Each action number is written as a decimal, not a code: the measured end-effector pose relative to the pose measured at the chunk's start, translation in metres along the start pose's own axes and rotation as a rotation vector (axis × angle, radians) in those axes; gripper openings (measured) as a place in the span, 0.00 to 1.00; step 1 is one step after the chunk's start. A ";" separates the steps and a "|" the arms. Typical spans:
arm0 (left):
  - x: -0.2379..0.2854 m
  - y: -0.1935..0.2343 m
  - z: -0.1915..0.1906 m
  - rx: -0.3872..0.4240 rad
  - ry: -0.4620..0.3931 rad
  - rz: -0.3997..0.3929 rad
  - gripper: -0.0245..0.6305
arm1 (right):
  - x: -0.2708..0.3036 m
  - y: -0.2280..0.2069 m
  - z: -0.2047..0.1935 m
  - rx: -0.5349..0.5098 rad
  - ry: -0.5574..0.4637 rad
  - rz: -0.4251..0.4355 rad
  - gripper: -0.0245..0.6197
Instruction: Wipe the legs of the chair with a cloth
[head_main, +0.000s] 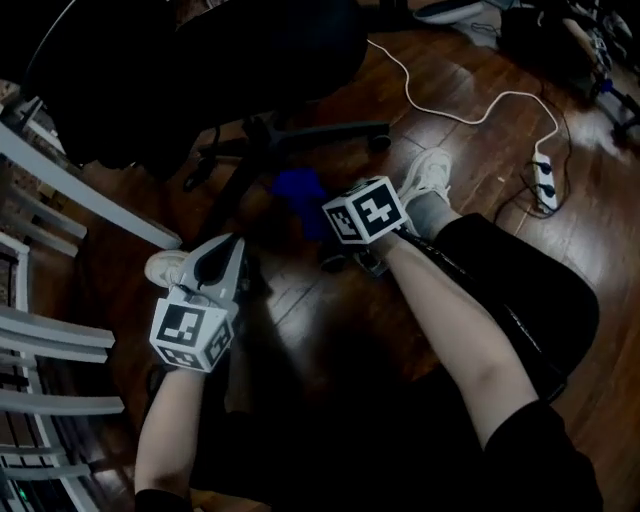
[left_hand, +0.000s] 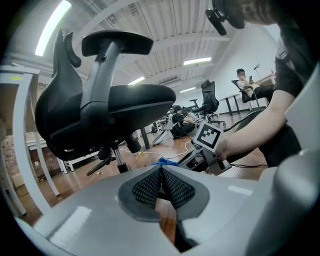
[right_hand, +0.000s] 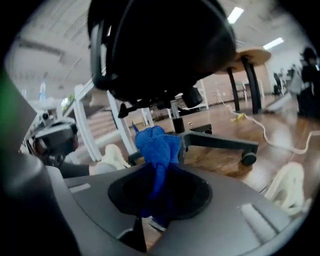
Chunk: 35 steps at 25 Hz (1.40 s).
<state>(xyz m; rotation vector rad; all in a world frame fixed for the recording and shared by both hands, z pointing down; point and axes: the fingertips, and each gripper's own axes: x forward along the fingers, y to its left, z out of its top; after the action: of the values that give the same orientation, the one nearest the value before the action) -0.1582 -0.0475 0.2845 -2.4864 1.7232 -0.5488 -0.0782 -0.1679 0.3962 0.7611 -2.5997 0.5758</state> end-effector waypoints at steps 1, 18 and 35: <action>0.006 -0.004 0.005 -0.009 0.005 -0.003 0.05 | 0.001 -0.007 -0.001 0.079 -0.025 0.033 0.18; 0.177 -0.015 0.009 -0.046 0.134 -0.066 0.05 | 0.042 -0.104 0.042 0.310 -0.187 0.214 0.18; 0.224 -0.021 -0.015 -0.075 0.180 -0.125 0.05 | 0.136 -0.136 0.097 0.577 -0.289 0.297 0.18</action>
<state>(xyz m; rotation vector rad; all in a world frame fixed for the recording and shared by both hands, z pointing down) -0.0755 -0.2432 0.3601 -2.6864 1.6830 -0.7533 -0.1292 -0.3769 0.4129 0.6551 -2.8575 1.4441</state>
